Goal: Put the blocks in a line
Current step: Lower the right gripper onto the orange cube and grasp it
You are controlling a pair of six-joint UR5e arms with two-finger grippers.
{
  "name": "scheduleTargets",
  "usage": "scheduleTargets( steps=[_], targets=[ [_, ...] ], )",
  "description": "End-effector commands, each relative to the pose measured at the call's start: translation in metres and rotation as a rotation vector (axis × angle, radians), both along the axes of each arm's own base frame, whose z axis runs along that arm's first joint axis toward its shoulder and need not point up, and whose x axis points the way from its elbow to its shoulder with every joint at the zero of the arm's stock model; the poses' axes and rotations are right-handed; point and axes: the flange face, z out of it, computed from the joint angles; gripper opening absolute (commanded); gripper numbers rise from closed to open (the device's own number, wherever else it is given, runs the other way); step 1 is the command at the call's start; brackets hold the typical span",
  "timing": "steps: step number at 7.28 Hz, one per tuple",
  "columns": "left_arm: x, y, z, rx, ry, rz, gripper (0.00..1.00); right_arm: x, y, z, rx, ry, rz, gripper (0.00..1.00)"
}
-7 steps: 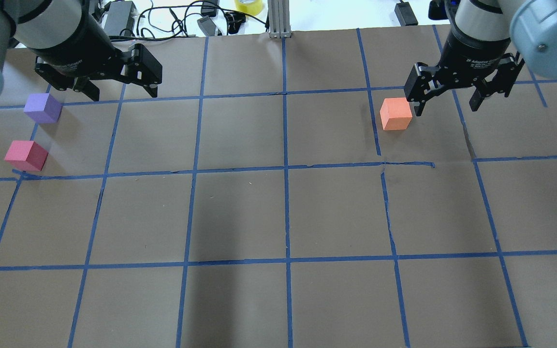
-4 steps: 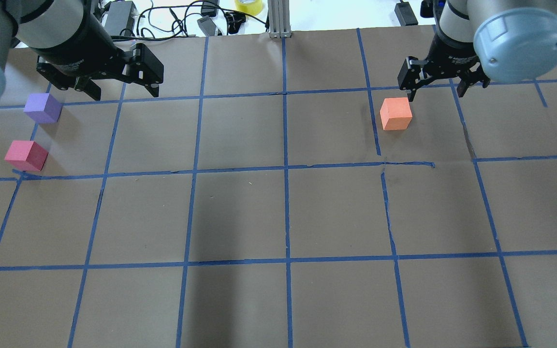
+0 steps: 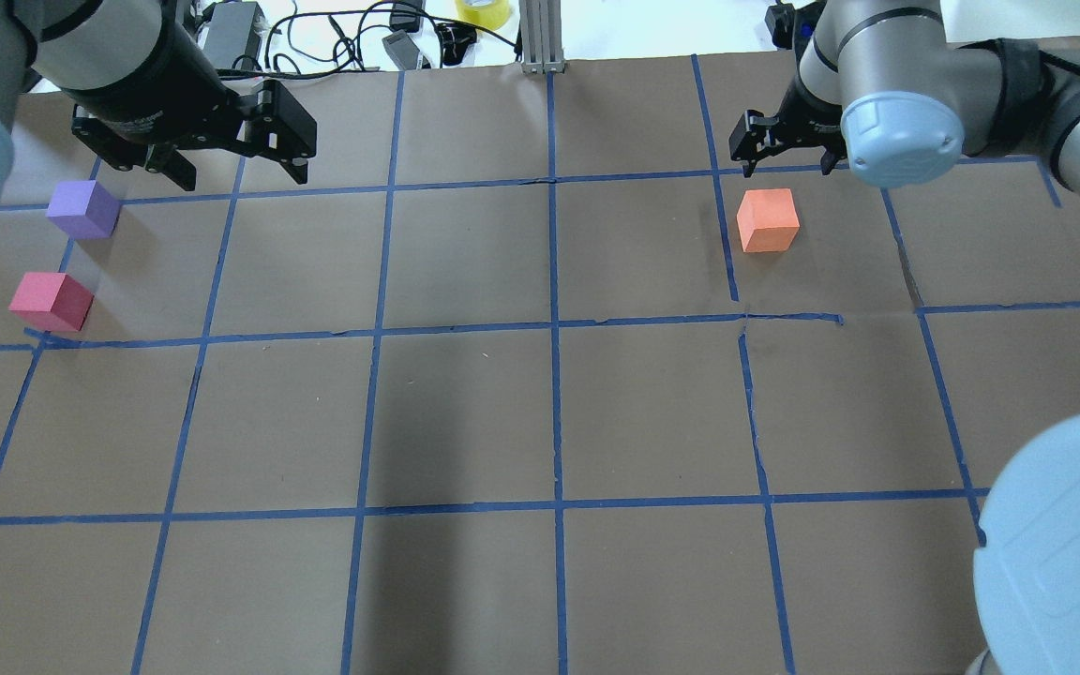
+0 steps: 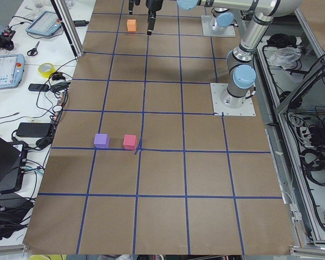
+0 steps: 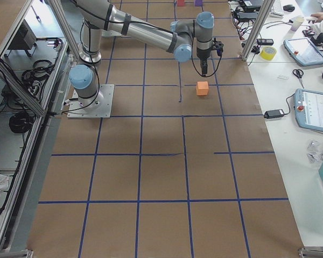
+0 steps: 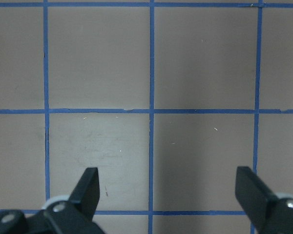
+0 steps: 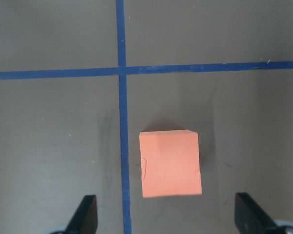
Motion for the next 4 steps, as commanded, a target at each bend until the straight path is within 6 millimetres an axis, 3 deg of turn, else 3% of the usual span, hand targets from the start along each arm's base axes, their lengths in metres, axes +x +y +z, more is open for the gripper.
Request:
scheduleTargets(
  steps=[1, 3, 4],
  targets=[
    [0.001, -0.001, -0.001, 0.002, 0.001, 0.001, 1.0, -0.008, -0.021, -0.052, 0.012, -0.01, -0.012, 1.0],
    [0.002, -0.002, -0.003, 0.007, -0.001, 0.001, 1.0, -0.008, -0.027, -0.086, 0.058, -0.014, -0.017, 1.0],
    [0.002, -0.001, -0.003, 0.005, -0.002, 0.002, 1.0, -0.008, -0.027, -0.093, 0.066, -0.015, -0.02, 1.0]
  ],
)
